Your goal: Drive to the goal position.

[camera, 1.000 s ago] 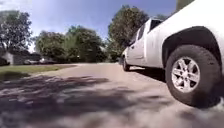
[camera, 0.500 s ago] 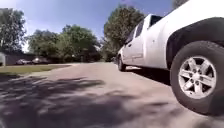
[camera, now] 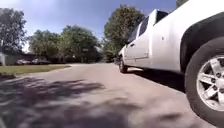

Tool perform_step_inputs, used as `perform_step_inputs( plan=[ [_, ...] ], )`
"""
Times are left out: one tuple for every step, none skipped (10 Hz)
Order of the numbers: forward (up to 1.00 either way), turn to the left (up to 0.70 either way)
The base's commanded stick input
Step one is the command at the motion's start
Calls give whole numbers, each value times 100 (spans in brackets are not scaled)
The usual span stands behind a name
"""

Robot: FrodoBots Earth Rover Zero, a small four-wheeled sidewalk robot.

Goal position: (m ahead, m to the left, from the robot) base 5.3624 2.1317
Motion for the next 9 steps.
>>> perform_step_inputs(
  plan=[
    [70, 0],
    [70, 0],
    [70, 0],
    [70, 0],
    [70, 0],
    [70, 0],
    [70, 0],
    [70, 0],
    [70, 0]
  ],
)
